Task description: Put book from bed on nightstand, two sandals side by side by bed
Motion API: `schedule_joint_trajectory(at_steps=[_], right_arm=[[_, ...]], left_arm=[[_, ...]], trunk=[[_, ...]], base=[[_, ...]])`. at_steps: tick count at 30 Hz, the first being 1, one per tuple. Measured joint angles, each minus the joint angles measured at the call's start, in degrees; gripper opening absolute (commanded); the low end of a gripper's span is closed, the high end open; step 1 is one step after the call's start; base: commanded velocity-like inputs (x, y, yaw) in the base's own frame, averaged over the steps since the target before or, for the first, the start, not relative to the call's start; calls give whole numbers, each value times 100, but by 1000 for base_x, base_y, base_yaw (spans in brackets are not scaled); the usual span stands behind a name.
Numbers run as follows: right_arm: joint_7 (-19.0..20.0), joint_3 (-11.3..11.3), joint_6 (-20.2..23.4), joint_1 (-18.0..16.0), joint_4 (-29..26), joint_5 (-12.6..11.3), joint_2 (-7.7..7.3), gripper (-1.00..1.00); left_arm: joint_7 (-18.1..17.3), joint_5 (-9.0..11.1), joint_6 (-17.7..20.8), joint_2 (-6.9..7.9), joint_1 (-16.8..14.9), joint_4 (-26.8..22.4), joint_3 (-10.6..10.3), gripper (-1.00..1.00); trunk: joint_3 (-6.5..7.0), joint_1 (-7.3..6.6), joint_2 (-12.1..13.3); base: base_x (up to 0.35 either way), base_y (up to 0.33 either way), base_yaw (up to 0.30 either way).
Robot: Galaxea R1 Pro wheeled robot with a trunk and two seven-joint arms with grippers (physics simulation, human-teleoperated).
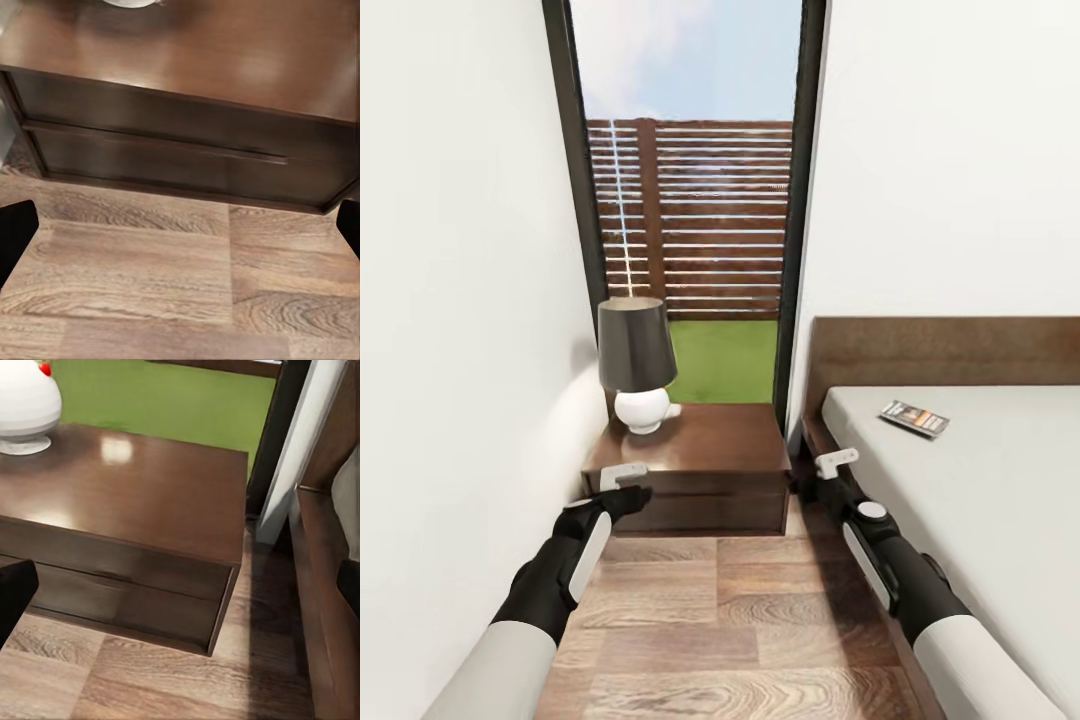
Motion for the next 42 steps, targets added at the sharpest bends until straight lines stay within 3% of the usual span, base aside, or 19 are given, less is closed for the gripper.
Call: schedule_joint_trajectory(at_steps=[10,25,42], right_arm=[[-2,-204,0,0,-46,-1,-19,100],[-2,-215,0,0,-53,3,-83,100],[15,-213,1,1,-42,-1,-80,100]], left_arm=[[-8,2,5,1,0,-10,-1,100],[-7,1,5,9,0,-9,-2,100],[-1,0,-1,27,-1,-42,-8,100]], trunk=[[180,-222,401],[449,-551,1003],[754,-922,1685]], base=[[90,0,0],[300,0,0],[17,0,-81]])
